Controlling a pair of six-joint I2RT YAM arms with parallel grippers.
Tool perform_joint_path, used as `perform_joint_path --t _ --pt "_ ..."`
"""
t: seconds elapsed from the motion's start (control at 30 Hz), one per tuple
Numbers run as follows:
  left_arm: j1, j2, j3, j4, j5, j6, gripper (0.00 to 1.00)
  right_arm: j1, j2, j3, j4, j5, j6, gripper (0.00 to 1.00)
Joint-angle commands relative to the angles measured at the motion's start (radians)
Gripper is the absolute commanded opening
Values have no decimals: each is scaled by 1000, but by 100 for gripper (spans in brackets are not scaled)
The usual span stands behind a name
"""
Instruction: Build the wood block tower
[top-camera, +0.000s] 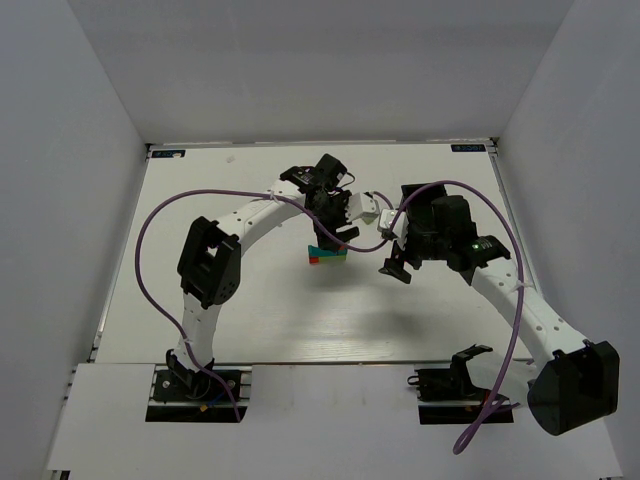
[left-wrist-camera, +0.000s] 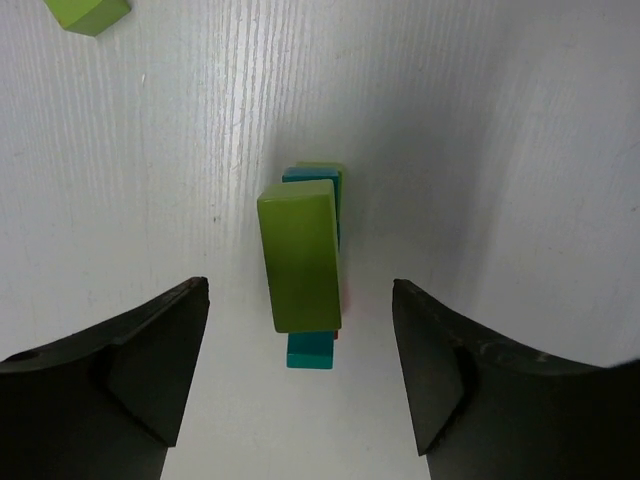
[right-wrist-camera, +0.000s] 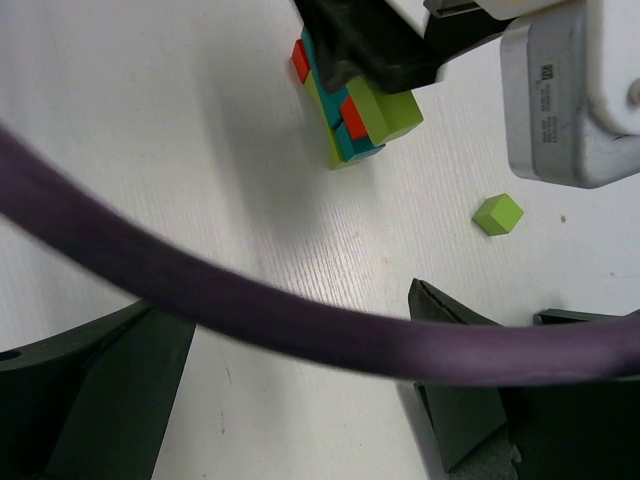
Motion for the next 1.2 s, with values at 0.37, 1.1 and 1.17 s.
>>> perform_joint_path --t 0.37,1.1,1.17 --pt "-7 -133 -46 50 -35 -36 100 -1 10 -4 -6 -17 -3 90" --pt "12 -559 -432 279 -323 -357 100 -3 33 -59 103 89 25 90" --pt "12 -674 -543 365 -392 -441 100 0 56 -54 115 112 18 90"
